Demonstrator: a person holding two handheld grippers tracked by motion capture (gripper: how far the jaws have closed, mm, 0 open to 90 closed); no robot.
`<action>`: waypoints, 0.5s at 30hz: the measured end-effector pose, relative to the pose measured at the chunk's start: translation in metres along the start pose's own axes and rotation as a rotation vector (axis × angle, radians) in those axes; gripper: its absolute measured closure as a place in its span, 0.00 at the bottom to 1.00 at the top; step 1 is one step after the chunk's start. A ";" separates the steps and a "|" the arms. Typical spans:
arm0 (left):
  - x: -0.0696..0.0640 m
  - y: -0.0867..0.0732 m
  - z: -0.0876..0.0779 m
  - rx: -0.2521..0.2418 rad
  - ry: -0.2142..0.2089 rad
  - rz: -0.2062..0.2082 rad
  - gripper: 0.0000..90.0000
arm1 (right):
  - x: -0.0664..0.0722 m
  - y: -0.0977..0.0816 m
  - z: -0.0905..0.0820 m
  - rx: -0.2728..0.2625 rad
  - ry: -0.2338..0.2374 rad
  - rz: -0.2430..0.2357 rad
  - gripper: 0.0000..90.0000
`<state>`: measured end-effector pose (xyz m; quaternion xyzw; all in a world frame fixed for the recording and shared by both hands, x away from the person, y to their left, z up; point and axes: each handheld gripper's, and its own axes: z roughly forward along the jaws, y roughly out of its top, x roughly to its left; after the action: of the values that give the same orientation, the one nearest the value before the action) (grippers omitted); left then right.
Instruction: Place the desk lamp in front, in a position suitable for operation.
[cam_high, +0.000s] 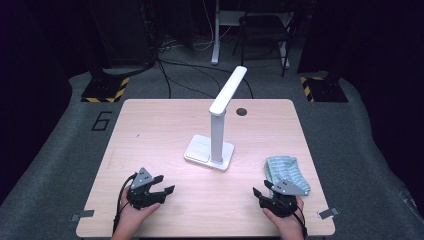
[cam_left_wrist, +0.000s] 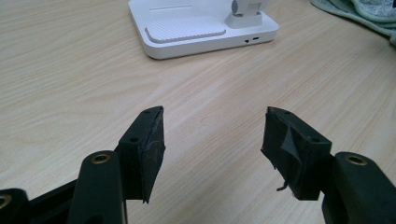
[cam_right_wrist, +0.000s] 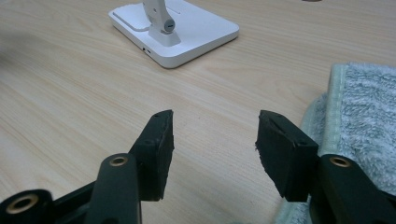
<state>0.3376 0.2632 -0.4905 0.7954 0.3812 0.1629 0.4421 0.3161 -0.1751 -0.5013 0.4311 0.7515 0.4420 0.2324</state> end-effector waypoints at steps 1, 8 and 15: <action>-0.001 0.000 0.001 -0.001 0.007 -0.003 0.42 | 0.000 0.000 0.000 -0.003 -0.004 -0.004 0.52; -0.002 -0.001 0.002 -0.008 0.007 -0.008 0.42 | 0.001 0.001 -0.003 -0.014 -0.002 -0.009 0.54; -0.003 0.000 0.000 -0.013 0.003 -0.004 0.42 | 0.005 0.002 -0.001 -0.003 -0.007 -0.013 0.55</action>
<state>0.3357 0.2608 -0.4906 0.7916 0.3822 0.1657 0.4471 0.3134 -0.1711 -0.4990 0.4273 0.7529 0.4401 0.2385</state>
